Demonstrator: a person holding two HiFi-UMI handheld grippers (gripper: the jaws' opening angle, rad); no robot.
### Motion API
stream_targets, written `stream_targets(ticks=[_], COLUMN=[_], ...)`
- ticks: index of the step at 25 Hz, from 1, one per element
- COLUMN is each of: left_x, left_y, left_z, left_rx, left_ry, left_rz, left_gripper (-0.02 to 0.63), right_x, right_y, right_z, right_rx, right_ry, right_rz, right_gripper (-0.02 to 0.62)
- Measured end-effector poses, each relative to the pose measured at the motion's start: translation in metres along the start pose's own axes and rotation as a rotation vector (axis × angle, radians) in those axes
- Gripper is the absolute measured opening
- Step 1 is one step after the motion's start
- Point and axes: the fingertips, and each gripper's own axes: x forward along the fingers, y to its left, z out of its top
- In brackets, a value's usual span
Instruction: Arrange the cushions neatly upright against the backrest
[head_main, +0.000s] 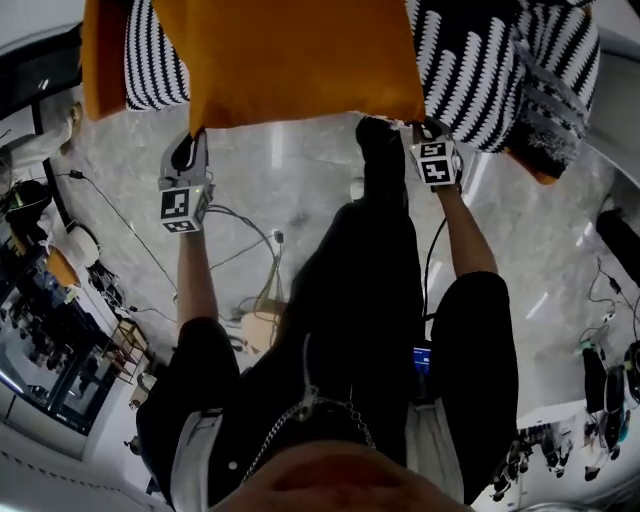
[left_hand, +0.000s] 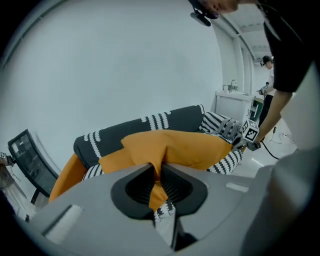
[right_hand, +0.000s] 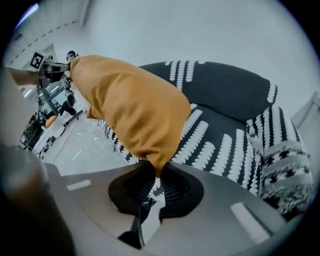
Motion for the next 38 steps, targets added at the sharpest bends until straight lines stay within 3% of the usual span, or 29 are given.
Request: stream_targets(ticks=[7,12,16,18,26,31,34,38], left_x=[0.025,0.070,0.100,0.114,0.167,0.204,0.236,0.277], left_y=[0.009,-0.029,-0.045,-0.051,-0.084,-0.105,-0.113,-0.117], left_z=[0.103,0.210,0.253,0.263,0.300,0.308,0.298,0.276], left_rx=[-0.008,-0.040,0.006,0.021,-0.049,-0.048,-0.007,-0.090], left_ry=[-0.070,-0.055,-0.020,-0.005,0.016,0.076,0.116,0.198], left_rz=[-0.050,-0.120,-0.219,-0.251,-0.351,-0.426,-0.452,-0.461], left_gripper=[0.041,0.041,0.041,0.041,0.041,0.041,0.041,0.041], right_x=[-0.066,-0.131,-0.157,-0.165,-0.194,-0.210,-0.209,-0.191], right_y=[-0.053,-0.146,-0.196,-0.217,-0.292,-0.340,-0.370,-0.394], right_z=[0.071,0.112,0.137,0.148,0.173,0.187,0.201,0.216], right_rx=[0.055,0.145,0.190,0.216,0.307,0.340,0.328,0.345], right_ry=[-0.045,-0.058,-0.070,-0.073,-0.086,-0.094,-0.084,-0.057], right_rz=[-0.007,-0.019,-0.049,-0.074,-0.162,-0.226,-0.285,-0.311], right_gripper=[0.031,0.031,0.031,0.031,0.031,0.031,0.031,0.031])
